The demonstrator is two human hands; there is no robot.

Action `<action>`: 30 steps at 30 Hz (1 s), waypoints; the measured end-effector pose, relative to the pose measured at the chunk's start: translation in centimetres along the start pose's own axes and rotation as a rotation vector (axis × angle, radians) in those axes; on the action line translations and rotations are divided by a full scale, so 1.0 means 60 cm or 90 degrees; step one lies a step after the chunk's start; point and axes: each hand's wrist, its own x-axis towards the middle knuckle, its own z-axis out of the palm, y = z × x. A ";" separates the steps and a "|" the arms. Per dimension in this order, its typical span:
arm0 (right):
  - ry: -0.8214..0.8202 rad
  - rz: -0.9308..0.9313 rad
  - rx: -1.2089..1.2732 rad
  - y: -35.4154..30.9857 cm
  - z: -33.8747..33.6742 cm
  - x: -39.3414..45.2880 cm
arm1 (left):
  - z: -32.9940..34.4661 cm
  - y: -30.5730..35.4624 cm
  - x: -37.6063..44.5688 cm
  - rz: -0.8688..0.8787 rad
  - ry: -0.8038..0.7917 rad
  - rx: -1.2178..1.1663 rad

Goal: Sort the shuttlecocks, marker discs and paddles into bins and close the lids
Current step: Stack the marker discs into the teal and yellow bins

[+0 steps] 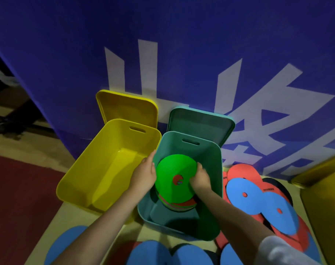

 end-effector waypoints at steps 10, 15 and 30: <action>0.038 -0.114 -0.010 -0.021 -0.043 -0.034 | -0.013 0.022 -0.012 -0.002 0.030 0.020; 0.134 -0.241 0.132 0.006 -0.123 -0.126 | -0.019 0.031 -0.030 0.155 0.083 0.053; 0.206 0.078 0.274 0.399 -0.251 -0.216 | 0.145 0.316 -0.192 0.264 -0.102 -0.252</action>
